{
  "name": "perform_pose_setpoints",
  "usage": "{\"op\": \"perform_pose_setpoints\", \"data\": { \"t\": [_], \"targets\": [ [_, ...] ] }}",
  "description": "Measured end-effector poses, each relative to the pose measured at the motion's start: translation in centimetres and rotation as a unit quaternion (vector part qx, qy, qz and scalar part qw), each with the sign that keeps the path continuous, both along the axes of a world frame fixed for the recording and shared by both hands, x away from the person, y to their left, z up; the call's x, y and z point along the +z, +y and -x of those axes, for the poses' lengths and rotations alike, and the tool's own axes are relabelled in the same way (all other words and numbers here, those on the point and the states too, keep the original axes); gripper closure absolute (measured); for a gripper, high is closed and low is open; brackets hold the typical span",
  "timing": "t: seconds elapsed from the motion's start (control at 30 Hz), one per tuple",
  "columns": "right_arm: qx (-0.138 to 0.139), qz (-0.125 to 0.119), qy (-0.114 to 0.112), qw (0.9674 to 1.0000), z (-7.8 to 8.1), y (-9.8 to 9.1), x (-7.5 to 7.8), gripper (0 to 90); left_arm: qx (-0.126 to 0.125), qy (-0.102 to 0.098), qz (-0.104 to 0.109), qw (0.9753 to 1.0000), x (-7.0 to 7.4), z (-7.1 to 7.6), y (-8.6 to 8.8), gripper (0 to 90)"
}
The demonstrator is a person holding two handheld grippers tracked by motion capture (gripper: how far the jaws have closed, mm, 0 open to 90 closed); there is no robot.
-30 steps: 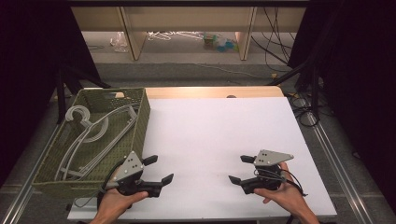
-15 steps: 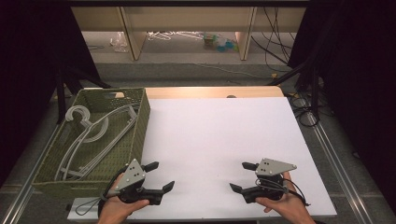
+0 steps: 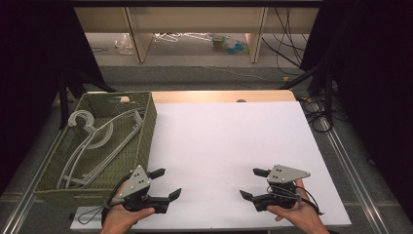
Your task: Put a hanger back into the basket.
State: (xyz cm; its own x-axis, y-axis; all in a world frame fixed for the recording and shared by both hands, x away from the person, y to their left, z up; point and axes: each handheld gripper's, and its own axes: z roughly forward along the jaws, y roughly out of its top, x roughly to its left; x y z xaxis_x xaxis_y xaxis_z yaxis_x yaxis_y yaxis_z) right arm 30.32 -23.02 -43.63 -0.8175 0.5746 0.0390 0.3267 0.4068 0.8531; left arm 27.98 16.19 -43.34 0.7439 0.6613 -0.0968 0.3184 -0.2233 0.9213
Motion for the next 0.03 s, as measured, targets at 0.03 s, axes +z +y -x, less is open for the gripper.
{"op": "perform_pose_setpoints", "data": {
  "t": [0.03],
  "targets": [
    [0.0, 0.0, 0.0, 1.0, 0.0, 0.0, 0.01, 17.1, 0.0, 0.0, 0.0, 1.0, 0.0, 0.0, 0.0, 17.1]
  ]
}}
